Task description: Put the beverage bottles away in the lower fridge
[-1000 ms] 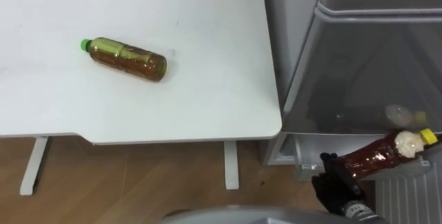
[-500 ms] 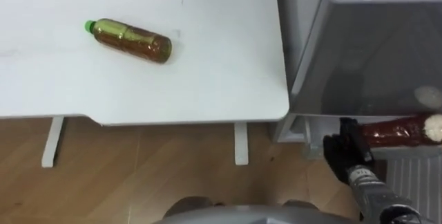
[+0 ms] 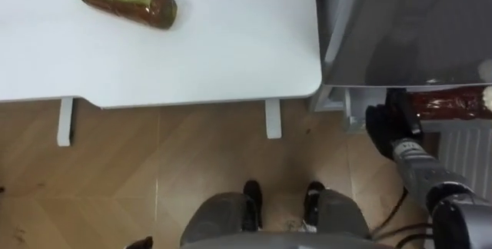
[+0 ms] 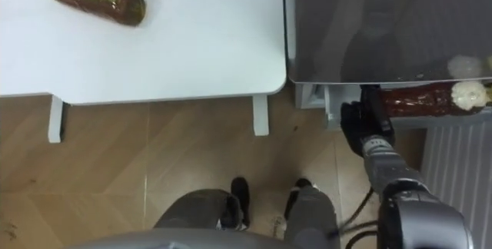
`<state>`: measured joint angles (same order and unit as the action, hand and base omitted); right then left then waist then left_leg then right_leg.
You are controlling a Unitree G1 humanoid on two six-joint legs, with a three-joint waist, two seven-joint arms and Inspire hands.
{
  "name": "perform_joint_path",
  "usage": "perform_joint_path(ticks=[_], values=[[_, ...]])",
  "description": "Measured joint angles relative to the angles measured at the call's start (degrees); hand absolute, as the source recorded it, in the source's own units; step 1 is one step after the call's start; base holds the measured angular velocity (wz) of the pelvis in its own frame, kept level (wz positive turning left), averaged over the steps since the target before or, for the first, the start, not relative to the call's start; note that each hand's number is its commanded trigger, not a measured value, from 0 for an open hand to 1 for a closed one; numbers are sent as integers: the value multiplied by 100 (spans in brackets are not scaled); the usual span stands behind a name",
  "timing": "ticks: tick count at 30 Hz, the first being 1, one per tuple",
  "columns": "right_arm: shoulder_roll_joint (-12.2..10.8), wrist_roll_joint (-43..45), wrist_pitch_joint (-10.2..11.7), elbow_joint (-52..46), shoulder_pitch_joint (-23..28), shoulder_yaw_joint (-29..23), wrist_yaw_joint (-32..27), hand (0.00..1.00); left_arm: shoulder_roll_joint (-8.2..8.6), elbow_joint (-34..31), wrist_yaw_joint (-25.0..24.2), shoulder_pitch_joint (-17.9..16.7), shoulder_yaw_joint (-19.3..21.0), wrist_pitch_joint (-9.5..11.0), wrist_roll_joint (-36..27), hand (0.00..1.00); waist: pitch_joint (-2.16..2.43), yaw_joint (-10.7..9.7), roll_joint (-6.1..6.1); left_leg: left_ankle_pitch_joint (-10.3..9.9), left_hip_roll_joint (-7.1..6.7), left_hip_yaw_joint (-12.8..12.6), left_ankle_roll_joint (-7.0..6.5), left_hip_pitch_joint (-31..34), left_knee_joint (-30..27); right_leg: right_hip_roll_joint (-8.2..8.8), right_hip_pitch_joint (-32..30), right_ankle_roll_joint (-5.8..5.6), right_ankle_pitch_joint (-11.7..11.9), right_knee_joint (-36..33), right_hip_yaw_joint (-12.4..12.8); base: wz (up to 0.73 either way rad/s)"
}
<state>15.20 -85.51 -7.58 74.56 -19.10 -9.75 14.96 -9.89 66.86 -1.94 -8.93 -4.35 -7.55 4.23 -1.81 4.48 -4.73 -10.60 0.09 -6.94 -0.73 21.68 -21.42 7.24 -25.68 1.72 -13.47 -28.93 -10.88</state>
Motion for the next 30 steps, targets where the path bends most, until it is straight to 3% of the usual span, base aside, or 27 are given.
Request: perform_joint_path(ticks=[3, 9, 18, 22, 23, 30], values=[[80, -93, -12, 147, -182, -17, -59, 100, -52, 67, 7, 139, -6, 4, -30, 0, -20, 88, 32, 26, -2, -24, 12, 144, -17, 2, -159, 21, -3, -62, 6, 4], [199, -181, -93, 337, -697, -48, -167, 100, -51, 160, 54, 529, -166, 57, -208, 0, -53, 55, 74, 82, -79, 0, 2, 413, -49, 74, -454, 37, -16, -198, -11, 5], [344, -213, -116, 338, -884, -3, -184, 100, -69, 171, 142, 631, -389, 47, -377, 0, -49, 107, 57, 82, -83, 67, 2, 696, -121, 83, -687, 31, -21, -227, -50, 4], [420, -214, -118, 338, -912, 18, -184, 100, -69, 168, 137, 663, -387, 47, -358, 0, -55, 241, 36, 82, -84, 58, 2, 777, -130, 79, -771, 33, -21, -235, -38, 0], [440, -214, -118, 338, -912, 23, -184, 2, -70, 169, 137, 663, -387, 40, -358, 0, -54, 286, 31, 82, -84, 57, 2, 791, -130, 79, -788, 33, -21, -235, -35, 0], [469, -292, -123, 348, -934, 112, -252, 0, -69, 167, 141, 668, -387, 36, -362, 0, -51, 367, 20, 82, -85, 70, 1, 861, -123, 85, -858, 34, -19, -235, -36, 0]])
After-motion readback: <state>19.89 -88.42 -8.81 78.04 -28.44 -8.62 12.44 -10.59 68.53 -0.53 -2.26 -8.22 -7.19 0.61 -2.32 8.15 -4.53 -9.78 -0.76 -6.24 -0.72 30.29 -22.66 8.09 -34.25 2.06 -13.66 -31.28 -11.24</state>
